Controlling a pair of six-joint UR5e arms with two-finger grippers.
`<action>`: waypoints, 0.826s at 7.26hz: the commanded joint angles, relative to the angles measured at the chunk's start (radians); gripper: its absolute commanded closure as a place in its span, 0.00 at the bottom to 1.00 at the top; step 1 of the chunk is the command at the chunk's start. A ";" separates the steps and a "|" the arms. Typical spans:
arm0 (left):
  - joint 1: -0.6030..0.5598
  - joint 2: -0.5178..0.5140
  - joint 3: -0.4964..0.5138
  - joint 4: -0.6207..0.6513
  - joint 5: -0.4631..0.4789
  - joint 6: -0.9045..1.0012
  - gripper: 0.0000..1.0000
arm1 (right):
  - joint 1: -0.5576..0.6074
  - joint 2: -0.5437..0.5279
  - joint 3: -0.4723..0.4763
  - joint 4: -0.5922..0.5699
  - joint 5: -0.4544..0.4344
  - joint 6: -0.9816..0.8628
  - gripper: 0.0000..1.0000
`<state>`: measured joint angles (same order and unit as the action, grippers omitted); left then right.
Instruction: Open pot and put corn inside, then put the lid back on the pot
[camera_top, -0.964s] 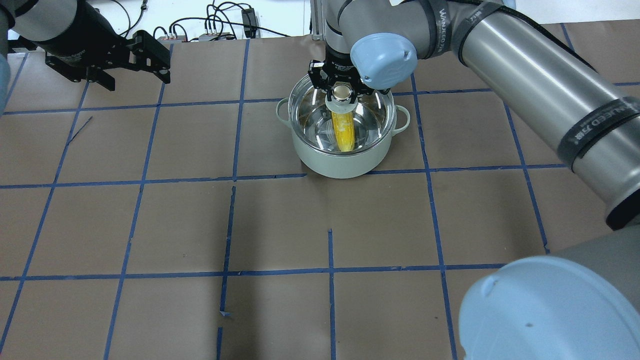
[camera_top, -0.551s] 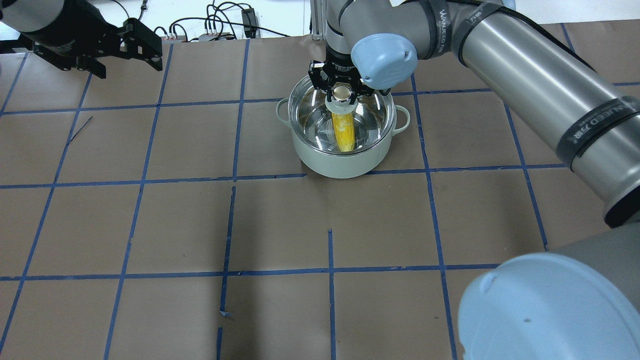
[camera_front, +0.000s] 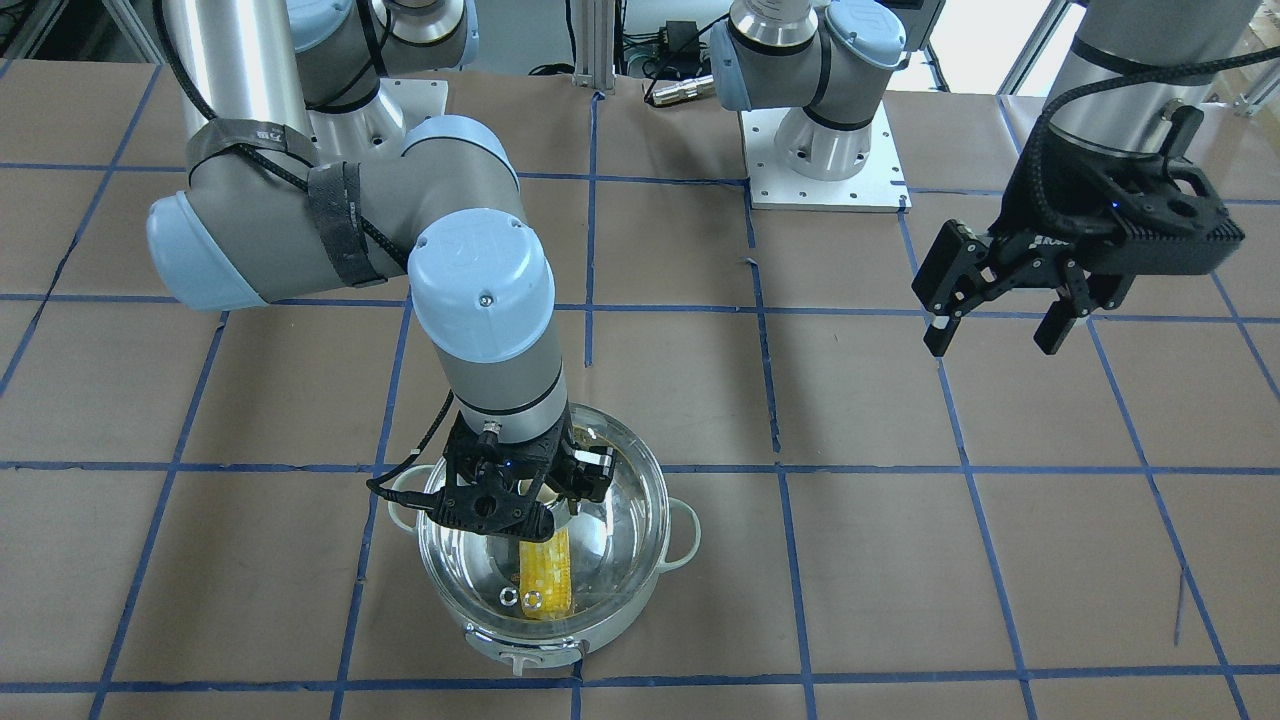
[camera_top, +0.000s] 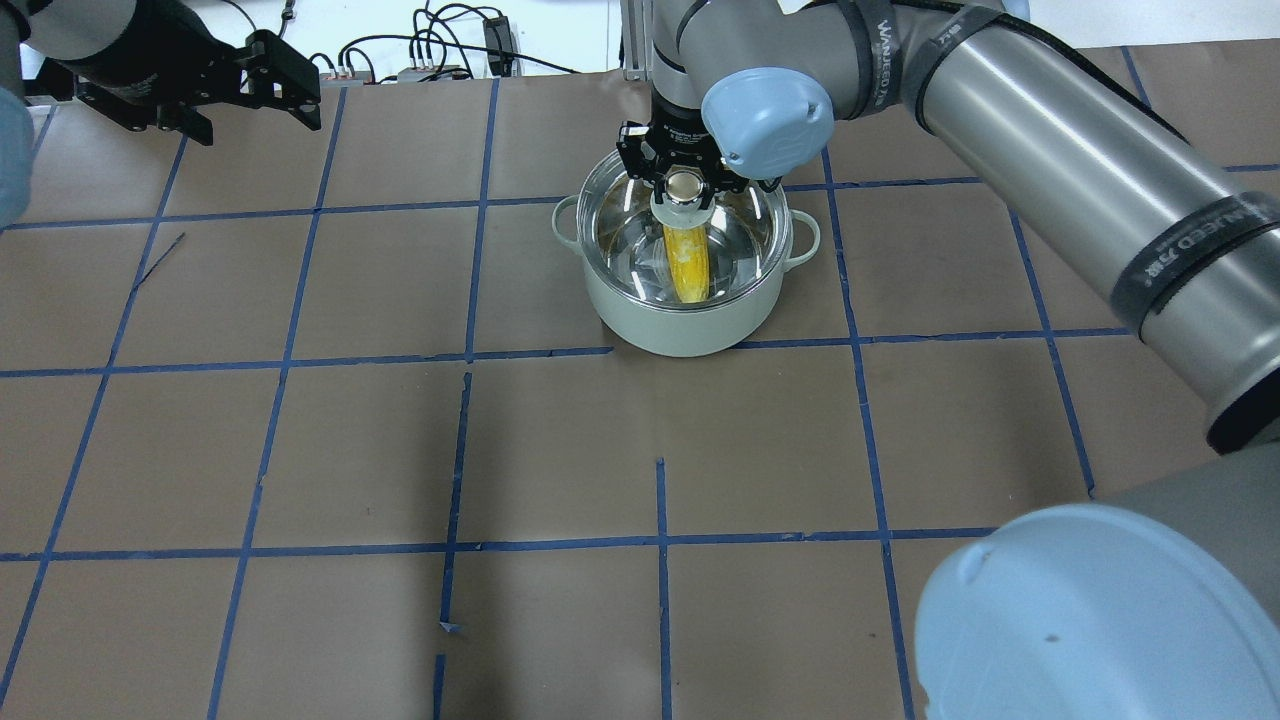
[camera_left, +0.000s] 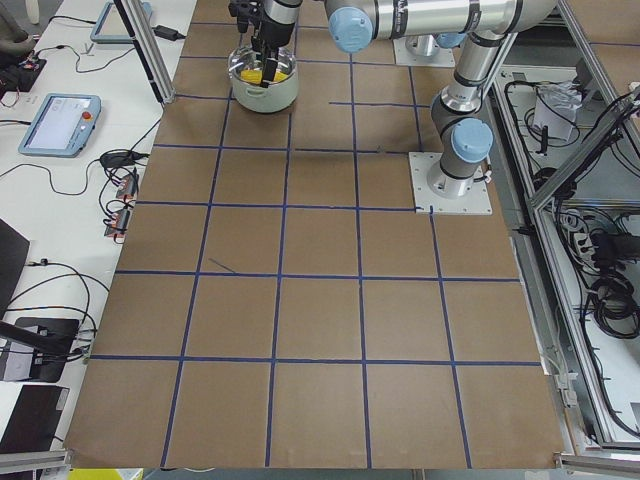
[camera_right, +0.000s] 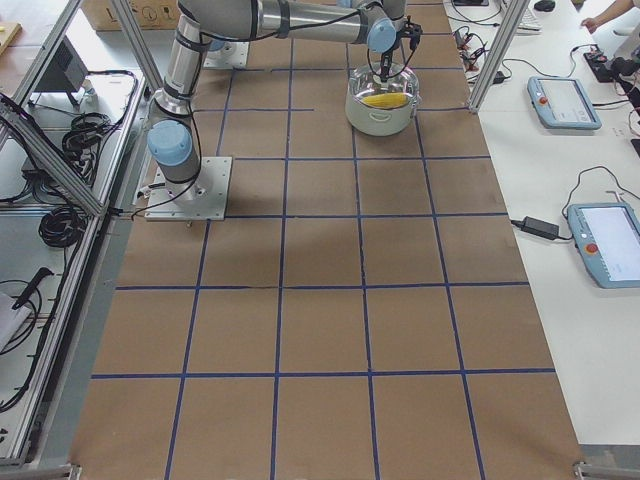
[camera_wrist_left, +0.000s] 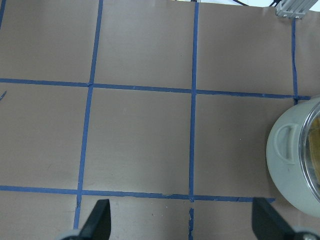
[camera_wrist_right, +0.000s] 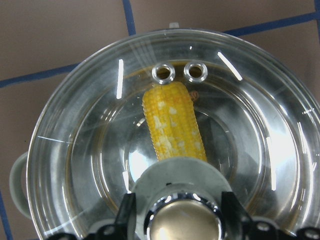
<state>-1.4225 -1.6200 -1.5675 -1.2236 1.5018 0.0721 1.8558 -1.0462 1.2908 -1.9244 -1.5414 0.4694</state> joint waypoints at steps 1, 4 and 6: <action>0.007 -0.117 0.029 0.071 0.006 0.005 0.00 | 0.000 -0.001 -0.001 -0.022 0.006 -0.003 0.00; -0.007 -0.048 0.110 -0.075 0.006 0.003 0.00 | -0.006 0.017 -0.043 -0.030 -0.005 -0.029 0.00; -0.009 0.061 0.086 -0.164 -0.002 0.009 0.00 | 0.003 0.119 -0.167 -0.013 -0.096 -0.040 0.22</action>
<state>-1.4295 -1.6227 -1.4677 -1.3316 1.5035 0.0781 1.8529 -0.9825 1.1944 -1.9485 -1.5787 0.4365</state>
